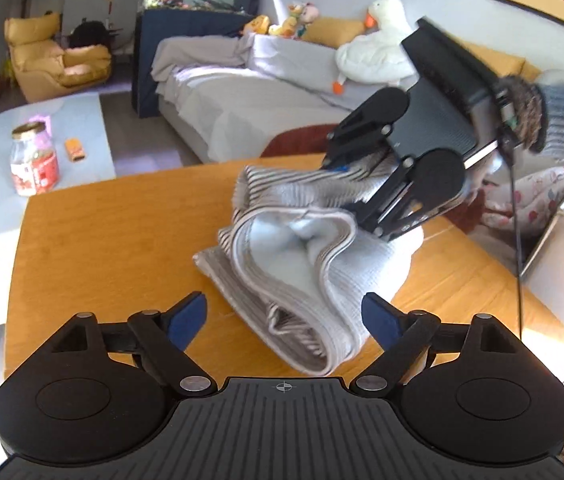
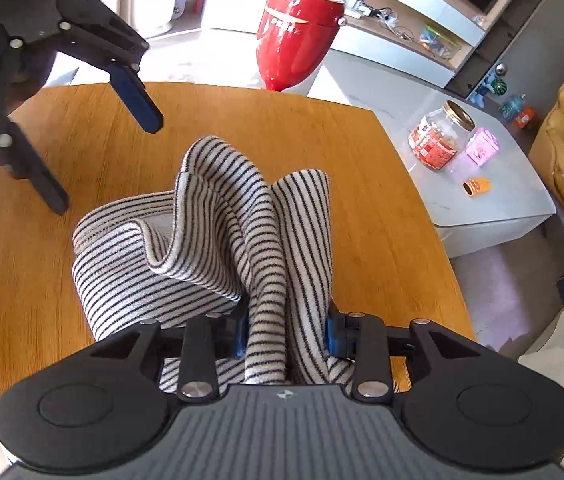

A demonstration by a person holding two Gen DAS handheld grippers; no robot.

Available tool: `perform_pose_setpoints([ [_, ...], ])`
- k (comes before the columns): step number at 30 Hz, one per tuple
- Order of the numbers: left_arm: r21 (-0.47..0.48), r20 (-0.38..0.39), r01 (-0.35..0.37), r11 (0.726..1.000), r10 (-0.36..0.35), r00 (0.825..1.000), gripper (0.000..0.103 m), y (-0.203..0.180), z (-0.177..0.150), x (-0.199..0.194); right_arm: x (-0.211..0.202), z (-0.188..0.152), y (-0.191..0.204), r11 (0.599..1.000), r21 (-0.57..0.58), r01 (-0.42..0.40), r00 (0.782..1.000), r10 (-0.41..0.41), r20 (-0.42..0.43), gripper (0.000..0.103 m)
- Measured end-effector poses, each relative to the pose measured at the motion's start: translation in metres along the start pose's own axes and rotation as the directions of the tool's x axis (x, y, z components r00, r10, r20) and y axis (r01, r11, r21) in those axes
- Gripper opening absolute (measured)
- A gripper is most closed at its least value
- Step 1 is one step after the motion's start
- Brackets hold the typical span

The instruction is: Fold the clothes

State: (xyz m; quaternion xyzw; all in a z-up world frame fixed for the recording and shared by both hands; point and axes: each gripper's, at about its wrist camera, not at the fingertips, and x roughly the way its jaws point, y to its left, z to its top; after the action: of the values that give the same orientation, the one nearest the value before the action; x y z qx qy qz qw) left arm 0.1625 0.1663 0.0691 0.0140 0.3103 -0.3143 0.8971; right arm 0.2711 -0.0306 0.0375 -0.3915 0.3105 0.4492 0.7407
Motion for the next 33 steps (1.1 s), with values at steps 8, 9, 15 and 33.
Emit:
perform_pose_setpoints([
  [8,0.157,0.075,0.101,0.982,-0.114,0.991,0.093,-0.05,0.035,0.022,-0.045,-0.011,-0.027,0.981,0.175,0.083,0.992,-0.097,0.075,0.089],
  [9,0.168,0.071,0.091,0.982,-0.105,0.992,0.093,-0.051,0.037,0.03,-0.05,-0.015,-0.032,0.974,0.208,0.093,0.991,-0.111,0.078,0.089],
  [15,0.065,-0.022,-0.023,0.998,0.025,0.999,0.086,-0.017,0.043,0.082,-0.038,-0.055,-0.078,0.82,0.557,0.129,0.982,-0.184,0.044,0.103],
  [33,0.056,0.166,-0.102,0.993,0.092,0.982,0.087,-0.016,0.066,0.045,0.007,-0.072,-0.055,0.675,0.65,0.349,0.927,-0.349,-0.136,0.103],
])
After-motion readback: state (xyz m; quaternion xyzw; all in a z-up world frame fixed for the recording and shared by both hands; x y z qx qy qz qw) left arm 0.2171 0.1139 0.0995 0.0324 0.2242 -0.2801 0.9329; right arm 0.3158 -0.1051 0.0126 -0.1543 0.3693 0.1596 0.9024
